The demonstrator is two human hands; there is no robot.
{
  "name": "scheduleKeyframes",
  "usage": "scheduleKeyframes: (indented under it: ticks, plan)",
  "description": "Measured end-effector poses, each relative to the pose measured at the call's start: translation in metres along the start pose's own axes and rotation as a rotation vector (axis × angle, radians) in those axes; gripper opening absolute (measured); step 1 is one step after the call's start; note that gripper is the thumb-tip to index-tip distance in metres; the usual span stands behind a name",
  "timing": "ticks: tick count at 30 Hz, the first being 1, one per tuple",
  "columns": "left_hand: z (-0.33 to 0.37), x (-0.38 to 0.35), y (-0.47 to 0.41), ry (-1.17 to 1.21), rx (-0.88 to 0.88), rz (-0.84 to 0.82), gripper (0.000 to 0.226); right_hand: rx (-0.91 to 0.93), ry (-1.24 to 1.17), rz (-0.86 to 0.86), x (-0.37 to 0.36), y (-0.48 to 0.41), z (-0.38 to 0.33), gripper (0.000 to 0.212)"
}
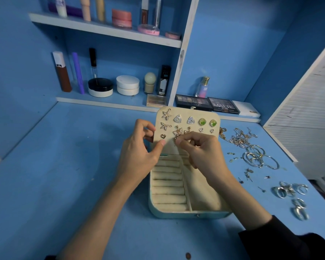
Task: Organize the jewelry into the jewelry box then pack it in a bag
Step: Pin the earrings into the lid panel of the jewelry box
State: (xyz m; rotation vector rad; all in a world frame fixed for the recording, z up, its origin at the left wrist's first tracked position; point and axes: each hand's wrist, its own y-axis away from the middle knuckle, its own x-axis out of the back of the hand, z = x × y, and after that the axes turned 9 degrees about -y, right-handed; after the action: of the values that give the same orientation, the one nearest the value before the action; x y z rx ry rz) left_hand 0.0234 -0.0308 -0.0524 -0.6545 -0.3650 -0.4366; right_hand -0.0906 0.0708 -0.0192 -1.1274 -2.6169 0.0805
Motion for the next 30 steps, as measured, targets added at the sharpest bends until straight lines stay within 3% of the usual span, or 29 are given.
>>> scheduleKeyframes:
  ticks: [7, 15, 23, 30]
  plan:
    - [0.002, 0.001, 0.000, 0.000, 0.000, 0.005, 0.040, -0.006, -0.002, 0.028, -0.001, 0.001, 0.001, 0.013]
    - [0.005, 0.001, 0.001, 0.007, 0.019, 0.003, 0.045, 0.164, 0.179, 0.133, -0.003, 0.005, 0.004, 0.008]
    - [0.012, -0.002, -0.002, -0.070, 0.074, -0.001, 0.053, 0.197, 0.250, 0.112, -0.002, 0.007, 0.005, 0.005]
    - [0.022, -0.007, -0.006, -0.108, 0.116, -0.015, 0.047, 0.221, 0.275, 0.098, 0.002, 0.008, 0.004, 0.008]
